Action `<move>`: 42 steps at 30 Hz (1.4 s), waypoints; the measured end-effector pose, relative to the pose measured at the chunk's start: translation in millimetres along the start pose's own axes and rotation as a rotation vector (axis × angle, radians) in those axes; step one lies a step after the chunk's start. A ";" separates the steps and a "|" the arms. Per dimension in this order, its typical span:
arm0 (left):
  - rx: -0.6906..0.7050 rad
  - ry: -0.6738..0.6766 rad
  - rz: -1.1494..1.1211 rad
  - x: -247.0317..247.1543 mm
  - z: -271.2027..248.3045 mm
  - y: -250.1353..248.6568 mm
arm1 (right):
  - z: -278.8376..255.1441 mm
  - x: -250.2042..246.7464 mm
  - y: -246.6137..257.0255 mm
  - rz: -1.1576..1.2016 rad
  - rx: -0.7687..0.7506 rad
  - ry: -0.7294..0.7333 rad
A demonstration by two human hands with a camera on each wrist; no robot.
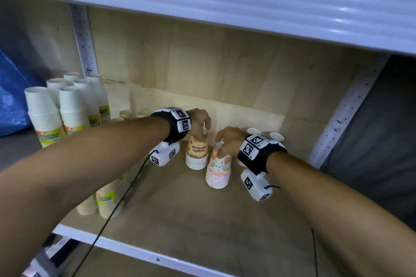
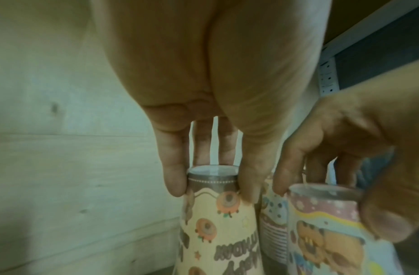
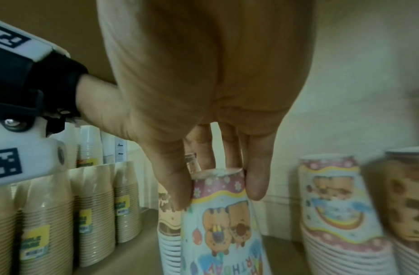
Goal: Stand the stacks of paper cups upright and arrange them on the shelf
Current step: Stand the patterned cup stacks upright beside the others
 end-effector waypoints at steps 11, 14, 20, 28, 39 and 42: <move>0.204 0.029 -0.081 12.4 38.3 -90.7 | -36.9 -7.4 -57.6 -0.158 0.061 0.015; 0.239 0.078 -0.064 20.9 43.6 -106.9 | -43.9 -5.2 -66.6 -0.166 0.049 0.030; 0.295 0.114 -0.045 33.3 47.5 -122.8 | -52.4 2.8 -80.3 -0.025 0.038 0.041; 0.393 0.124 -0.085 37.1 48.5 -134.7 | -63.5 9.3 -80.5 0.052 -0.029 0.061; 0.364 0.173 -0.118 43.7 45.9 -134.5 | -71.9 6.5 -89.1 0.205 0.009 0.002; 0.323 0.160 -0.145 34.3 41.8 -126.6 | -73.7 -3.9 -103.9 0.251 0.038 -0.066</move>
Point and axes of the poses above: each hand's wrist, its own z-axis towards the middle knuckle, its own x-axis out of the palm, y = z × x, the point moved 1 cm from there along z, towards the middle knuckle, and after that the axes turned 7 degrees about -z, right-handed, at the moved point
